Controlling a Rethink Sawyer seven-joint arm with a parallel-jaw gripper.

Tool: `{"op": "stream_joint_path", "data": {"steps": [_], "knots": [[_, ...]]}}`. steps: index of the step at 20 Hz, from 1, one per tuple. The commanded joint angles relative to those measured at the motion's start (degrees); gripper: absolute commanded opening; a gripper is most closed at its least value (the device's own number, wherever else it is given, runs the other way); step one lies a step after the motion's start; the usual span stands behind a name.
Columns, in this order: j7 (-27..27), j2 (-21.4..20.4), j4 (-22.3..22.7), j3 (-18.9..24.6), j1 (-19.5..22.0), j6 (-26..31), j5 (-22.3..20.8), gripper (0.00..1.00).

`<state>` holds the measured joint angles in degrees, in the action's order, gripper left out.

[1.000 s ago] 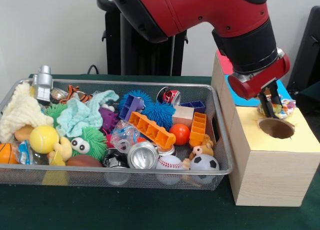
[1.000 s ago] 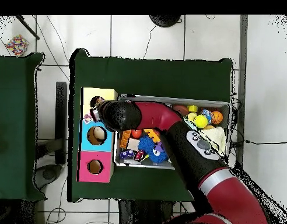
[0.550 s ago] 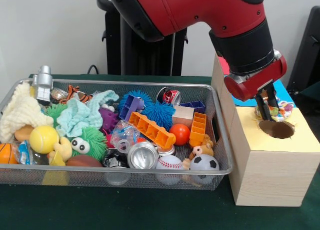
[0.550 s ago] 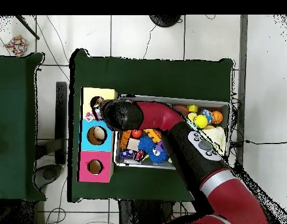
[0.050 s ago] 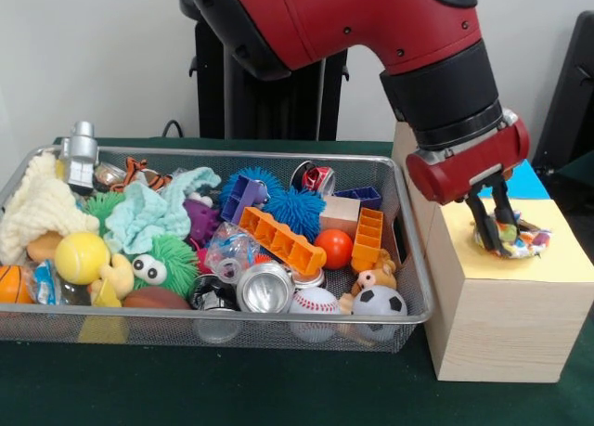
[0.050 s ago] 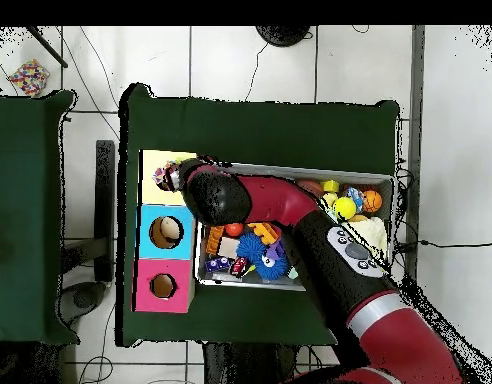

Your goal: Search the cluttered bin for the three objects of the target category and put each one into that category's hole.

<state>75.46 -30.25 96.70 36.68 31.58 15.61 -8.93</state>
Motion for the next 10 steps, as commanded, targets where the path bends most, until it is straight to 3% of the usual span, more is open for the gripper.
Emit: {"op": "stream_joint_path", "data": {"steps": [1, 10], "knots": [[9.47, 4.57, -0.64, -0.76, 2.89, -2.65, 1.08, 0.0], [9.36, 4.01, -2.04, -3.69, 0.65, 5.21, 5.23, 0.0]]}}
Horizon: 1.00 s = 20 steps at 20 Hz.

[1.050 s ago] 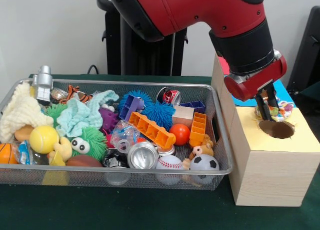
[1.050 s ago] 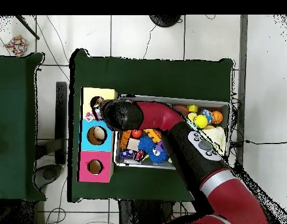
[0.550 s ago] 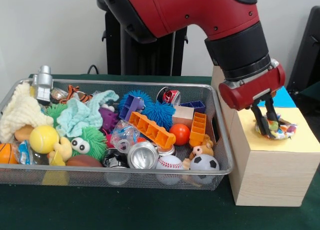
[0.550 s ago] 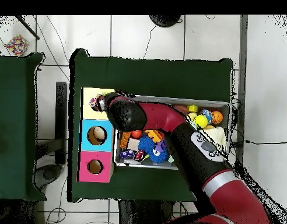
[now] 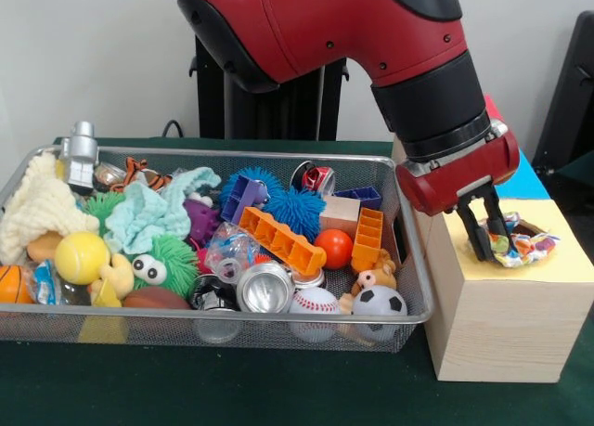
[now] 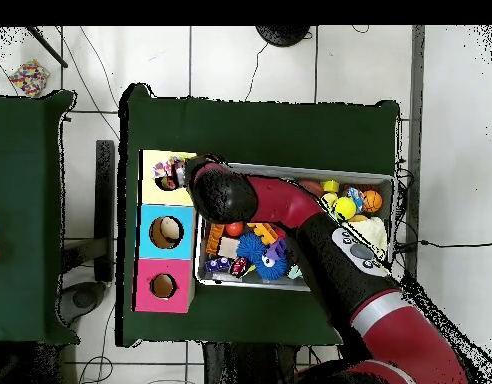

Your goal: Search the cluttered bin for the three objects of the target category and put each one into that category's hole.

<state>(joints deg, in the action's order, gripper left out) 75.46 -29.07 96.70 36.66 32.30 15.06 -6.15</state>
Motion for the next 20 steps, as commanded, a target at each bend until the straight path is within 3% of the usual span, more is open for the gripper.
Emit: {"op": "stream_joint_path", "data": {"steps": [1, 12, 20], "knots": [[9.18, 2.78, -2.17, -3.81, -0.24, 6.39, 2.78, 0.0], [4.49, 0.15, -2.66, -2.98, -0.37, 14.04, 2.9, 0.0], [5.45, 0.09, -0.45, -0.7, 1.21, 15.93, 4.68, 0.0]]}}
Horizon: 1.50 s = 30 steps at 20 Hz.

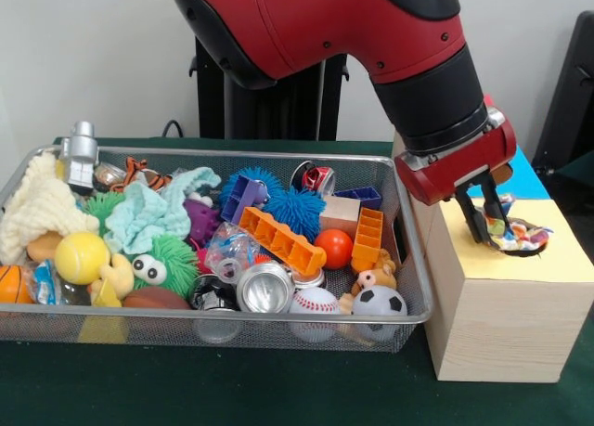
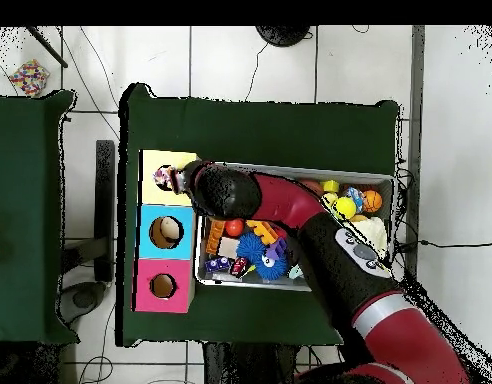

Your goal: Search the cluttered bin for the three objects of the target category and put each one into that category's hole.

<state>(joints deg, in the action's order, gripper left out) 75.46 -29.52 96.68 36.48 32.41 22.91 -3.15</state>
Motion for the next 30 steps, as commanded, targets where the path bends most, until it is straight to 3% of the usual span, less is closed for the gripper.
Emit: {"op": "stream_joint_path", "data": {"steps": [1, 7, 12, 15, 19, 30], "knots": [[5.62, 0.66, -0.2, -0.48, 1.14, 8.21, 1.88, 0.0], [7.12, 1.72, 1.11, -0.27, 1.26, 6.49, 3.14, 0.0], [8.38, 1.65, -0.75, -3.92, -1.14, 6.91, 2.58, 0.0], [9.02, 4.51, -1.8, -5.04, -1.82, 5.37, 2.81, 0.0], [6.46, 8.5, -2.39, -2.34, -0.3, 3.78, 3.29, 0.0], [4.72, 9.99, -0.93, 1.09, 1.8, 4.72, 5.74, 0.0]]}}
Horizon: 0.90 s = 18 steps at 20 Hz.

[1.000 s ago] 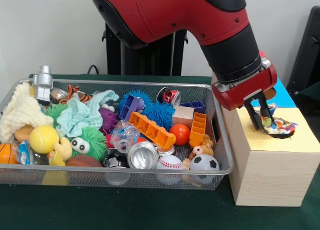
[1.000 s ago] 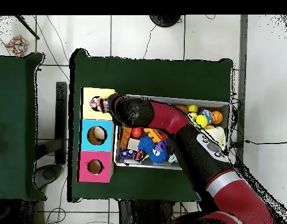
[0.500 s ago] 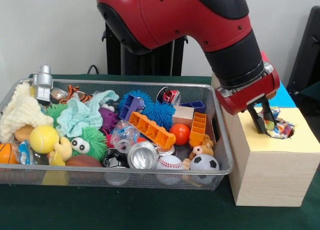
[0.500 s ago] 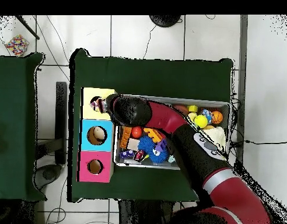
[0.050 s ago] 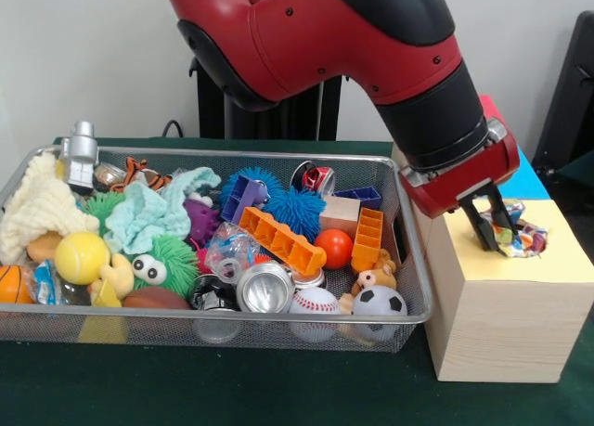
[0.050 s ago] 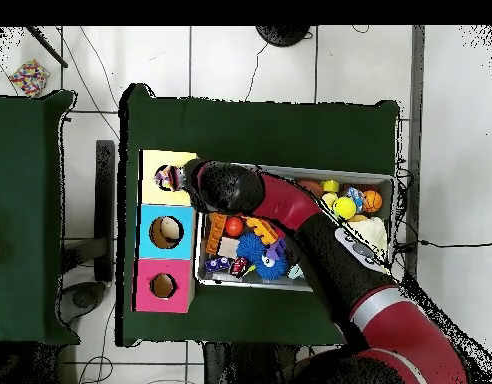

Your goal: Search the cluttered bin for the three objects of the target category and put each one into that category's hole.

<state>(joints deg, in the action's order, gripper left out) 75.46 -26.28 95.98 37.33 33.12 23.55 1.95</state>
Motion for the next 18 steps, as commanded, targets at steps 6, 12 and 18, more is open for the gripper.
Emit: {"op": "stream_joint_path", "data": {"steps": [6, 12, 18], "knots": [[4.65, 6.45, -0.17, 0.44, 1.04, 5.43, 1.05, 0.0], [3.56, 5.05, -1.54, -1.01, -0.25, 8.64, 0.21, 0.0], [5.54, 3.38, -1.48, -3.0, -1.45, 13.41, 1.0, 0.0]]}}
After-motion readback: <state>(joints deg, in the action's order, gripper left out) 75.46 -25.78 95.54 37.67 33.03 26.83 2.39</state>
